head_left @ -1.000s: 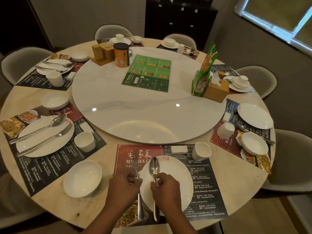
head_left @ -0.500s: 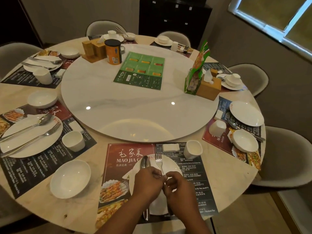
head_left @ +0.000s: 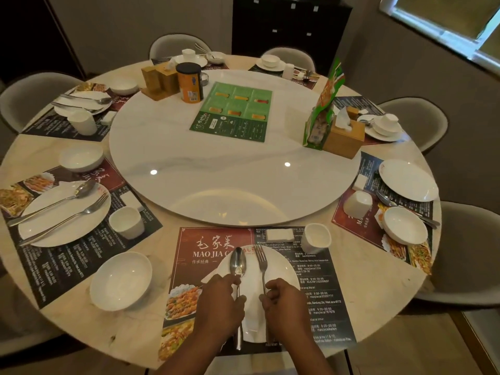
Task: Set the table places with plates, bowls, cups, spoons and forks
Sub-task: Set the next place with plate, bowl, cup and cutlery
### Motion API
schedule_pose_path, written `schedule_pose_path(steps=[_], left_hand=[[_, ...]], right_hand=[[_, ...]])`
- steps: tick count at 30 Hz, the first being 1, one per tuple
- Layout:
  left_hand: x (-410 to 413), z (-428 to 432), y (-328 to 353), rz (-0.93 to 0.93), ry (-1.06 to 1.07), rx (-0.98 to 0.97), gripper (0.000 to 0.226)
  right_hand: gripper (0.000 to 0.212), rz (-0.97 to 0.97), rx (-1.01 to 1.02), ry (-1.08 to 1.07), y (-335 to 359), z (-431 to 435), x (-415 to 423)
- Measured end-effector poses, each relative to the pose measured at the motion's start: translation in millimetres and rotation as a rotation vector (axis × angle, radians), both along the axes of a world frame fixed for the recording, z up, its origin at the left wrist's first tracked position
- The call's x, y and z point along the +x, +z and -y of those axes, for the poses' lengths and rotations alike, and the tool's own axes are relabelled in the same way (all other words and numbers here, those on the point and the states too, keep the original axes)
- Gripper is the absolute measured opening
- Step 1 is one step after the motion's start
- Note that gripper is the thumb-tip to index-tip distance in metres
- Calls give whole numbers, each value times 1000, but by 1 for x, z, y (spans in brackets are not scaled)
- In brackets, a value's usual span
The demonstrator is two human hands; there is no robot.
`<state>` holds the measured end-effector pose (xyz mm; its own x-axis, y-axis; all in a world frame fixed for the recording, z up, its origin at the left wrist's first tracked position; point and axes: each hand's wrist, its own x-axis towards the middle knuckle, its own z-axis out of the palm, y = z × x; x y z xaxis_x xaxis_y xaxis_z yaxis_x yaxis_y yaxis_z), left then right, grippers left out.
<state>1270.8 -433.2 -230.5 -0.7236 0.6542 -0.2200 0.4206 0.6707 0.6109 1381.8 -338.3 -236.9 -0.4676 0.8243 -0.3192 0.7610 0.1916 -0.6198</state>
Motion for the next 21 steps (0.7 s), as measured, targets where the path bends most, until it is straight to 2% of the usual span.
schedule_pose_path(steps=[11, 21], left_hand=[[4, 2, -11, -18, -23, 7, 31], [2, 2, -12, 0, -20, 44, 35]], right_hand=[[25, 75, 74, 19, -4, -2, 6], [24, 43, 93, 5, -5, -2, 10]])
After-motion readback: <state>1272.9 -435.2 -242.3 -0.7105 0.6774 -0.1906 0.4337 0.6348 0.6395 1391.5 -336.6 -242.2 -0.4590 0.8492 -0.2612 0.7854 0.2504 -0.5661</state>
